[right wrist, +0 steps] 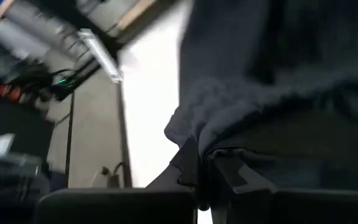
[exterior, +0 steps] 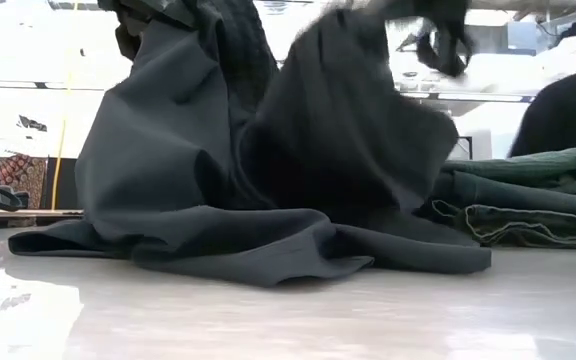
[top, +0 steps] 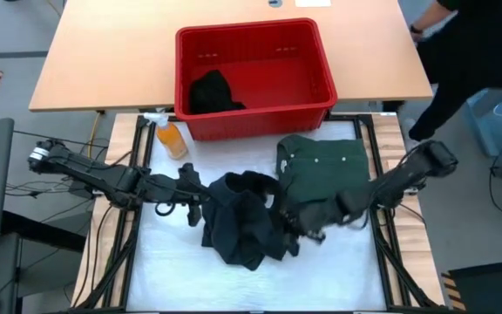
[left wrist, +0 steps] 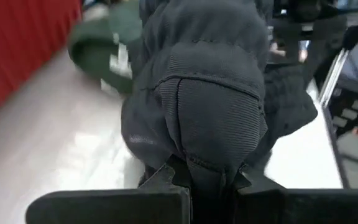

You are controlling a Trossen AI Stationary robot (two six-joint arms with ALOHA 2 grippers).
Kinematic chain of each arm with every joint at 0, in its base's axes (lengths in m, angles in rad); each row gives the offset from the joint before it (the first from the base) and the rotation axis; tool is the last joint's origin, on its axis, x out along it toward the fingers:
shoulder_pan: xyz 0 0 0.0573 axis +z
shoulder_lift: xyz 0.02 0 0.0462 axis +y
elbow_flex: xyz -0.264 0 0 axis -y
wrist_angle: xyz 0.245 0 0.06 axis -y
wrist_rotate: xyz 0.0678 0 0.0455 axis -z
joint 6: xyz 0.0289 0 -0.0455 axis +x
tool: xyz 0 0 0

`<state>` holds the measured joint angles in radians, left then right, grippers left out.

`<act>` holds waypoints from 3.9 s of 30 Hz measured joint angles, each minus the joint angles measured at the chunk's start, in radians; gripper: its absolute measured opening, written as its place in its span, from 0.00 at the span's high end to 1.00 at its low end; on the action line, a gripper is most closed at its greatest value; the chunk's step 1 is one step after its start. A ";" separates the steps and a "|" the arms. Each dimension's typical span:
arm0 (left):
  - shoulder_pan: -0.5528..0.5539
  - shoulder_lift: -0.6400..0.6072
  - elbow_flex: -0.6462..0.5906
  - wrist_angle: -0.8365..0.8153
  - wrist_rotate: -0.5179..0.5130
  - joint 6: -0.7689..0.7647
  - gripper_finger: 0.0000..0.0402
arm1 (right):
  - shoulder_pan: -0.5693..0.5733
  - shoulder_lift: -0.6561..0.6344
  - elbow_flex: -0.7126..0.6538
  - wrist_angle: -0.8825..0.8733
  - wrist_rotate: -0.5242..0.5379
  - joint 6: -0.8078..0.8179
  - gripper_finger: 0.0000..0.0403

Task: Fold Laundry from Bin
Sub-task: Fold the black short

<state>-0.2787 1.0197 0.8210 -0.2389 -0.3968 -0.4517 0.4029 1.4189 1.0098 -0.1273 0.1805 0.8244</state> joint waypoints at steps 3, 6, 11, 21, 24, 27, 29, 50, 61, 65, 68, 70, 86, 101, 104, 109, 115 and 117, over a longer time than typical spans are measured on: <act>-0.002 -0.045 0.044 0.000 -0.044 0.056 0.98 | -0.095 -0.064 0.111 -0.089 -0.083 -0.207 0.93; -0.012 -0.095 0.106 0.003 -0.121 0.154 0.98 | -0.195 -0.073 0.260 -0.138 -0.196 -0.410 0.93; -0.023 -0.163 0.220 -0.001 -0.325 0.381 0.98 | -0.344 0.017 0.593 -0.251 -0.339 -0.742 0.93; -0.041 -0.153 0.430 -0.065 -0.482 0.564 0.98 | -0.501 0.319 1.337 -0.979 -0.417 -0.975 0.93; -0.050 -0.114 0.405 -0.199 -0.442 0.325 0.98 | -0.473 0.324 1.303 -1.146 -0.490 -0.927 0.93; -0.050 -0.034 0.339 -0.208 -0.424 0.148 0.98 | -0.426 0.322 1.179 -1.166 -0.499 -0.834 0.93; -0.050 0.041 0.296 -0.147 -0.414 0.095 0.98 | -0.384 0.317 1.081 -1.067 -0.512 -0.757 0.93; -0.044 0.311 0.339 0.037 -0.144 -0.006 0.99 | -0.280 0.137 0.621 -0.525 -0.294 -0.214 0.92; -0.036 0.377 0.286 0.042 -0.140 -0.123 0.99 | -0.245 0.123 0.386 -0.282 -0.278 -0.092 0.92; -0.036 0.433 0.286 0.051 -0.094 -0.128 0.99 | -0.239 0.106 0.340 -0.282 -0.260 -0.067 0.92; -0.035 0.453 0.286 0.031 -0.060 -0.127 0.99 | -0.234 0.103 0.310 -0.317 -0.232 -0.054 0.92; -0.036 0.455 0.286 0.018 -0.045 -0.129 0.99 | -0.227 0.099 0.280 -0.303 -0.224 -0.033 0.92; -0.012 0.455 0.286 0.008 0.081 -0.133 0.84 | -0.225 0.098 0.188 -0.147 -0.182 0.035 0.92; 0.055 0.455 0.286 0.007 0.343 -0.127 0.47 | -0.226 0.098 0.188 -0.137 -0.183 0.039 0.92; 0.056 0.455 0.286 0.011 0.358 -0.128 0.43 | -0.226 0.098 0.188 -0.124 -0.182 0.044 0.92; 0.056 0.455 0.286 0.020 0.359 -0.146 0.41 | -0.229 0.098 0.188 -0.108 -0.163 0.066 0.92; 0.056 0.455 0.286 0.021 0.315 -0.190 0.41 | -0.234 0.099 0.187 -0.040 -0.142 0.104 0.92; 0.056 0.455 0.286 0.021 0.303 -0.194 0.41 | -0.235 0.099 0.187 -0.005 -0.137 0.121 0.92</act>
<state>-0.2226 1.4742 1.1072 -0.2180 -0.0939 -0.6456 0.1677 1.5177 1.1965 -0.1321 0.0431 0.9452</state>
